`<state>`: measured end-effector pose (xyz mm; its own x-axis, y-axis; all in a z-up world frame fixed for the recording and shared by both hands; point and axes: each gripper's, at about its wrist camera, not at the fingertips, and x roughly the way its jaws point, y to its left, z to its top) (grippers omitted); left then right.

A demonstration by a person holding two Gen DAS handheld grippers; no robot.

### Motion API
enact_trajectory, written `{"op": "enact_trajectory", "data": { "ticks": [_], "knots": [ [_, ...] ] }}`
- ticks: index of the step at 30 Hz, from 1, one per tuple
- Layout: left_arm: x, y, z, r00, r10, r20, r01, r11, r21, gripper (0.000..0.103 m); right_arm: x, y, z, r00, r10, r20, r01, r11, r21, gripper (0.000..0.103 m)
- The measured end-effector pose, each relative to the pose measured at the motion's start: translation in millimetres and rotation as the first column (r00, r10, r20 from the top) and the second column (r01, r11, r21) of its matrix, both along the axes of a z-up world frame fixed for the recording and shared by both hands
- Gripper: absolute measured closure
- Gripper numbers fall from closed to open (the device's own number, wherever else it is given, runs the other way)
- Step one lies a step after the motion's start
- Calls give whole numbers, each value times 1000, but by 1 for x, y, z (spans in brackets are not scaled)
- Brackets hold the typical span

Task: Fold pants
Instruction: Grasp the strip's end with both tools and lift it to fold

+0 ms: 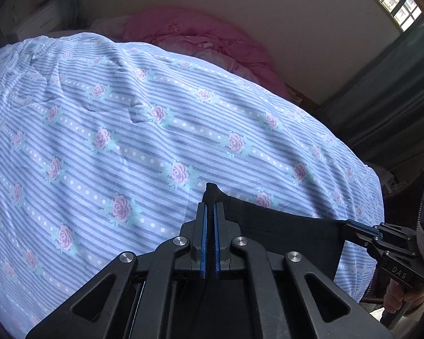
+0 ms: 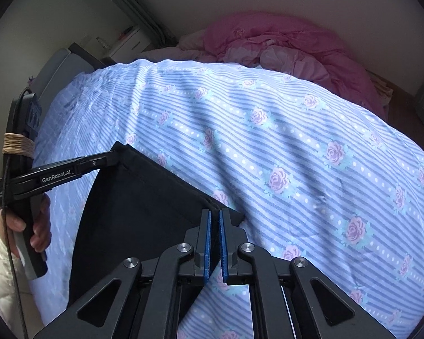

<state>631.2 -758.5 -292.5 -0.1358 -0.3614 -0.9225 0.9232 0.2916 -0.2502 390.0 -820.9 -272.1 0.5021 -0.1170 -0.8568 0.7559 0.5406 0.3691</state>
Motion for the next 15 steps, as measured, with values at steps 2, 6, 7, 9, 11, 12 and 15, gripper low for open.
{"op": "enact_trajectory", "data": {
  "ticks": [2, 6, 7, 9, 11, 12, 15],
  "knots": [
    [0, -7, -4, 1000, -7, 0, 7, 1000, 13, 97, 1, -2, -4, 1000, 3, -18, -3, 1000, -10, 97],
    [-3, -12, -17, 998, -54, 28, 52, 997, 51, 97, -2, -7, -19, 1000, -9, -19, 9, 999, 35, 95],
    [-1, -12, -17, 999, -51, 21, 49, 998, 50, 96, -4, -9, -21, 1000, -15, -10, 16, 998, 59, 93],
    [2, -13, -13, 999, -41, -6, 42, 999, 35, 87, -9, -12, -22, 1000, -25, -1, 25, 996, 81, 82],
    [3, -14, -8, 998, -54, 17, 54, 998, 32, 70, -14, -13, -25, 999, -47, 12, 45, 994, 99, 74],
    [4, -15, -7, 997, -66, 30, 65, 997, 31, 67, -15, -14, -27, 999, -51, 15, 49, 992, 115, 73],
    [2, -12, -11, 995, -99, 14, 98, 994, 54, 67, -17, -13, -37, 998, -54, 27, 49, 985, 165, 73]
  ]
}}
